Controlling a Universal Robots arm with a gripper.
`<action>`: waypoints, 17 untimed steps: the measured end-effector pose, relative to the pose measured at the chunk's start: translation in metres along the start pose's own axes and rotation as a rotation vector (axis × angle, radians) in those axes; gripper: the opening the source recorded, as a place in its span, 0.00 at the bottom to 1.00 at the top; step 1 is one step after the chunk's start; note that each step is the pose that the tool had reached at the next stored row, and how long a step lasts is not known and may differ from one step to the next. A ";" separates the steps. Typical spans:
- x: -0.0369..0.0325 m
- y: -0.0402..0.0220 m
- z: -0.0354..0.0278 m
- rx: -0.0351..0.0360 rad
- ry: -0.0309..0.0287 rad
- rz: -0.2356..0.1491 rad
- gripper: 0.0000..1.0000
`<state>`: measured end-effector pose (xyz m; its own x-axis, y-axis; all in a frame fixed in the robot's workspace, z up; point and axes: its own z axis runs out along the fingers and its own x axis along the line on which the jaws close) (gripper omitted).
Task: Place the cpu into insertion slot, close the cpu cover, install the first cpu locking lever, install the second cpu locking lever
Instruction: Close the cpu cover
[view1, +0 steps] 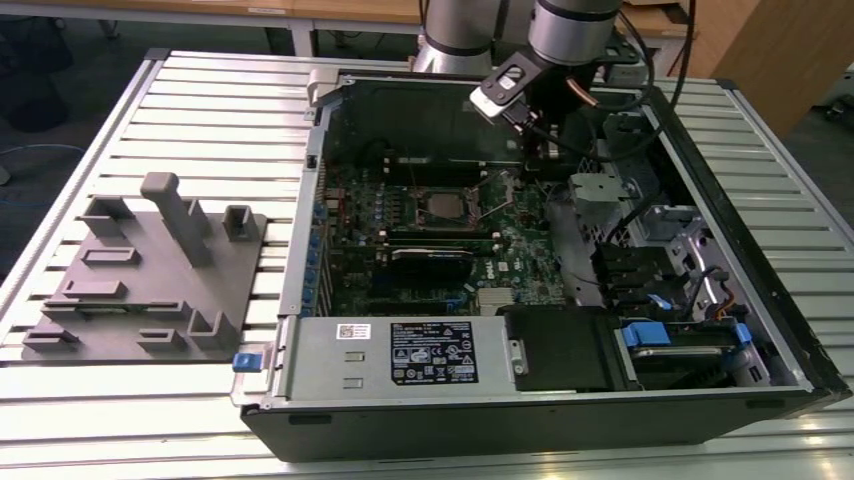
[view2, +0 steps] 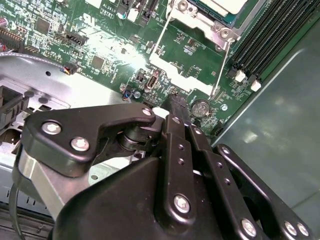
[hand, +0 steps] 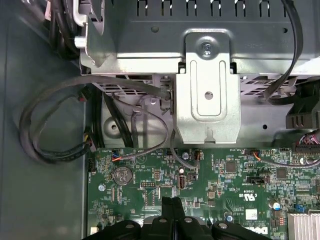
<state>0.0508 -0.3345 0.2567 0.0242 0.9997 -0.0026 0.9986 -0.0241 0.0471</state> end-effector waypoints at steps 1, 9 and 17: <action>0.0000 0.0000 0.0009 0.0000 -0.0005 0.000 0.10; 0.0001 -0.0004 0.0100 -0.0004 -0.0207 -0.001 0.10; 0.0000 -0.0006 0.0138 -0.0006 -0.0302 -0.001 0.10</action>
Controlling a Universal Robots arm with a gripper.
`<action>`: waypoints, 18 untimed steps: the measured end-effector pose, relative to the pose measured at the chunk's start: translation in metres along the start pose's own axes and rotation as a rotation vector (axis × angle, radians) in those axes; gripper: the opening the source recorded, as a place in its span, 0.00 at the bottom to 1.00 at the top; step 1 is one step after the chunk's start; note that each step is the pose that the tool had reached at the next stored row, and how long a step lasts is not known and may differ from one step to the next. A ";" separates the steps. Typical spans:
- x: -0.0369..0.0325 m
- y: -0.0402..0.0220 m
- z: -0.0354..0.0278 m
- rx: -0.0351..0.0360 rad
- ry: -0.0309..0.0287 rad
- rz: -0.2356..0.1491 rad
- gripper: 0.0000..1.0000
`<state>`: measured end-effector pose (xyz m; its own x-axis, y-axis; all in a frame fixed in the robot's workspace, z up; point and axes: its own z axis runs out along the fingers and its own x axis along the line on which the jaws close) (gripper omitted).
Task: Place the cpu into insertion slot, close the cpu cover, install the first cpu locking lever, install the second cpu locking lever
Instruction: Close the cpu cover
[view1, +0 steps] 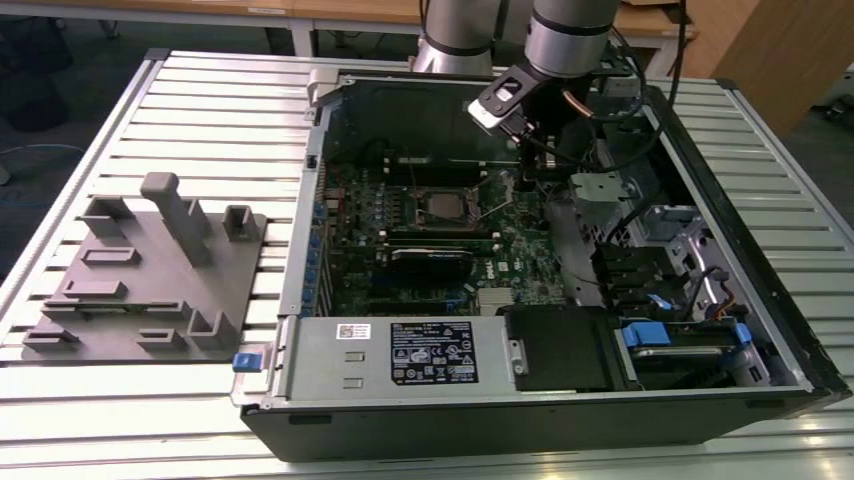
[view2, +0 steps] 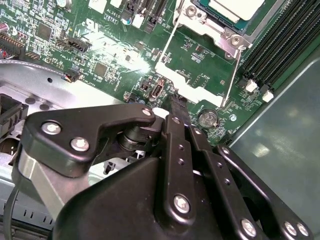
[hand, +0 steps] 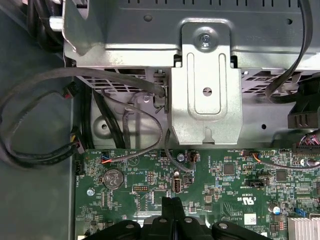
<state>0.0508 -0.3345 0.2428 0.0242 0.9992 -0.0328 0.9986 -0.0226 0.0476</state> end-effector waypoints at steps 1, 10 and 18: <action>0.0000 0.0000 0.0000 0.0000 0.0000 0.000 0.10; -0.0002 -0.0087 -0.0002 -0.0038 0.0004 0.000 0.10; -0.0007 -0.0311 -0.0013 -0.0271 0.0008 0.001 0.10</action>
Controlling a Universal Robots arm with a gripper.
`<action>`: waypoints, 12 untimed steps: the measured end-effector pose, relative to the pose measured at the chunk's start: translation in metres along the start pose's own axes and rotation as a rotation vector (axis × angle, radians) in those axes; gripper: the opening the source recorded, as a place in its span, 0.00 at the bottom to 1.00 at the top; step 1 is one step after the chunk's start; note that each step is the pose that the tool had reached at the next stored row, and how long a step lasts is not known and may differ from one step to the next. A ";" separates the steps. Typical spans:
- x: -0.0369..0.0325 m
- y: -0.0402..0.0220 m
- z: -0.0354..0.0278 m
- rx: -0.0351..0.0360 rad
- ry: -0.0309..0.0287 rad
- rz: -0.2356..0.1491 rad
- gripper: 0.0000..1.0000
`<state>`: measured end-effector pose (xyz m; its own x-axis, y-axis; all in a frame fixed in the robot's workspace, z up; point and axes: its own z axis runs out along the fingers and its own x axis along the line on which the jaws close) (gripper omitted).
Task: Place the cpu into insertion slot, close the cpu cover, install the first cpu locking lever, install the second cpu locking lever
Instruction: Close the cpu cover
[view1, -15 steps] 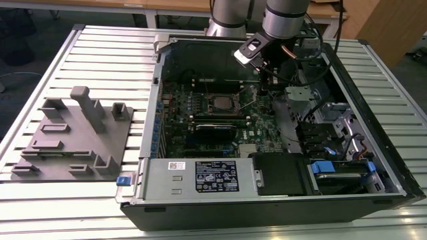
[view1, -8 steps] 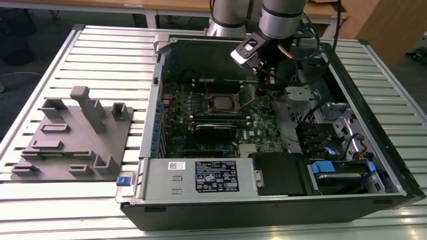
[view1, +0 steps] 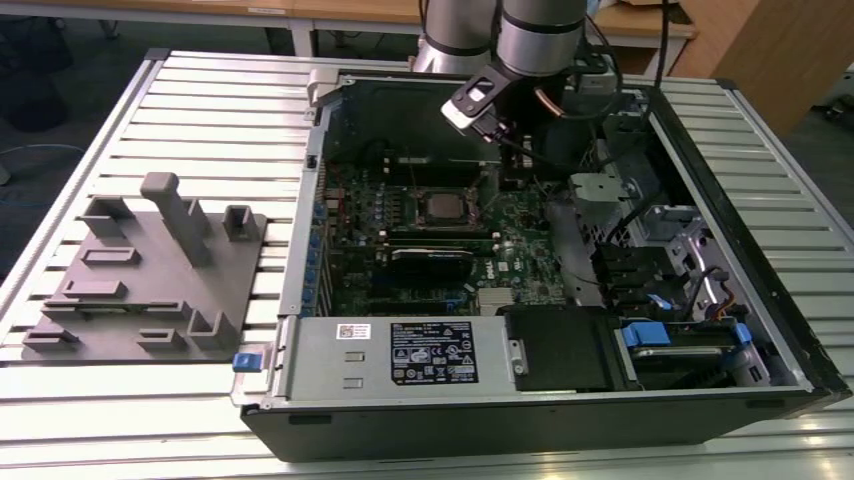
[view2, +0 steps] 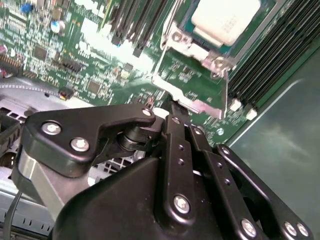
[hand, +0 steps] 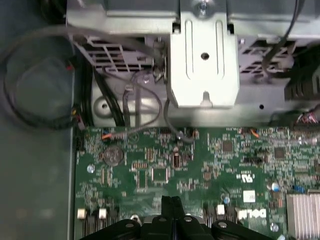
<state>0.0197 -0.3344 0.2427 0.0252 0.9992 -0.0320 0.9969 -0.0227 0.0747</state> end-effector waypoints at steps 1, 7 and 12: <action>-0.0001 -0.0035 -0.0002 -0.0041 0.0001 0.000 0.10; -0.0006 -0.0249 -0.0018 -0.0257 0.0014 0.001 0.10; -0.0010 -0.0403 -0.0030 -0.0363 0.0017 0.001 0.10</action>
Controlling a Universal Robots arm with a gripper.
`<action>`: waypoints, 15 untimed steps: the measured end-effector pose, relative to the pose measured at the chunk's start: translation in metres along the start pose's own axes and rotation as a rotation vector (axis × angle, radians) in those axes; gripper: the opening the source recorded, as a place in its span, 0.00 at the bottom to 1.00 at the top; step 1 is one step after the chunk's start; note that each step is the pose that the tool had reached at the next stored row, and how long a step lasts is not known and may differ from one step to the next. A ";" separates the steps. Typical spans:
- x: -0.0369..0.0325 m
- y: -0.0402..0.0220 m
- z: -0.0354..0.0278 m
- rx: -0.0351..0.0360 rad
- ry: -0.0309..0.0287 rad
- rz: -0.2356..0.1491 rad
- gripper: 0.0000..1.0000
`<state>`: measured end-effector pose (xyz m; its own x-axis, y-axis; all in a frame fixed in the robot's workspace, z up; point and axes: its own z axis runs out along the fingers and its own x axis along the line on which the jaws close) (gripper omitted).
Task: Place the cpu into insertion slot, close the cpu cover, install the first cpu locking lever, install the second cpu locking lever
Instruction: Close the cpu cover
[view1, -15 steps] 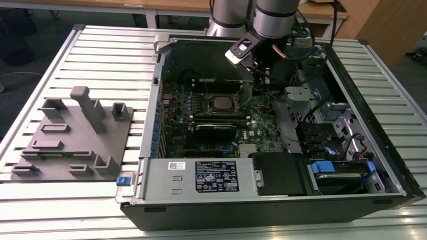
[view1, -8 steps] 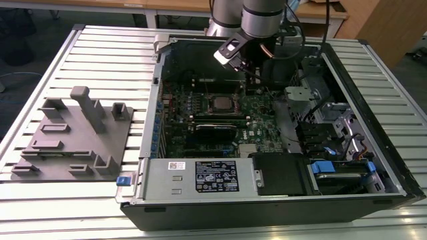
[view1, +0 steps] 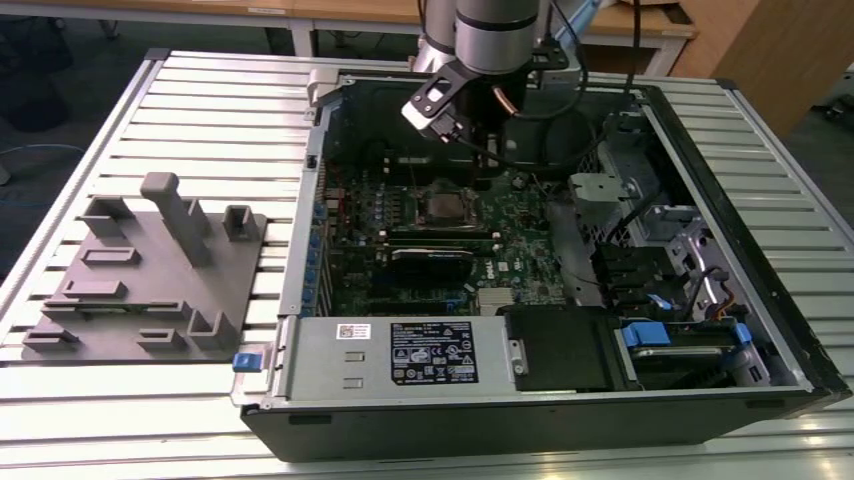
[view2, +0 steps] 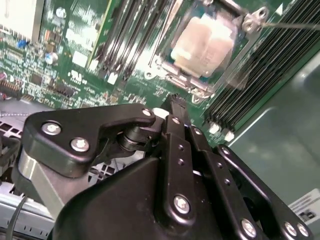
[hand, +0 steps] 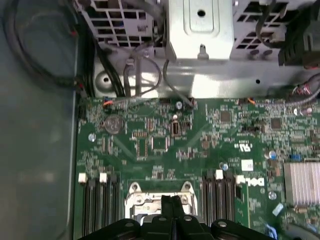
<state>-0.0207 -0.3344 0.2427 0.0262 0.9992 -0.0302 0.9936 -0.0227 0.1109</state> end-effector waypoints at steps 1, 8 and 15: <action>0.0000 -0.0013 -0.0001 -0.0006 0.0001 0.000 0.10; -0.0001 -0.0017 -0.0002 0.0001 0.0001 0.000 0.10; 0.0000 -0.0018 0.0011 0.0604 -0.0013 -0.002 0.10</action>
<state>-0.0224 -0.3344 0.2414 0.0244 0.9992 -0.0317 0.9985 -0.0228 0.0507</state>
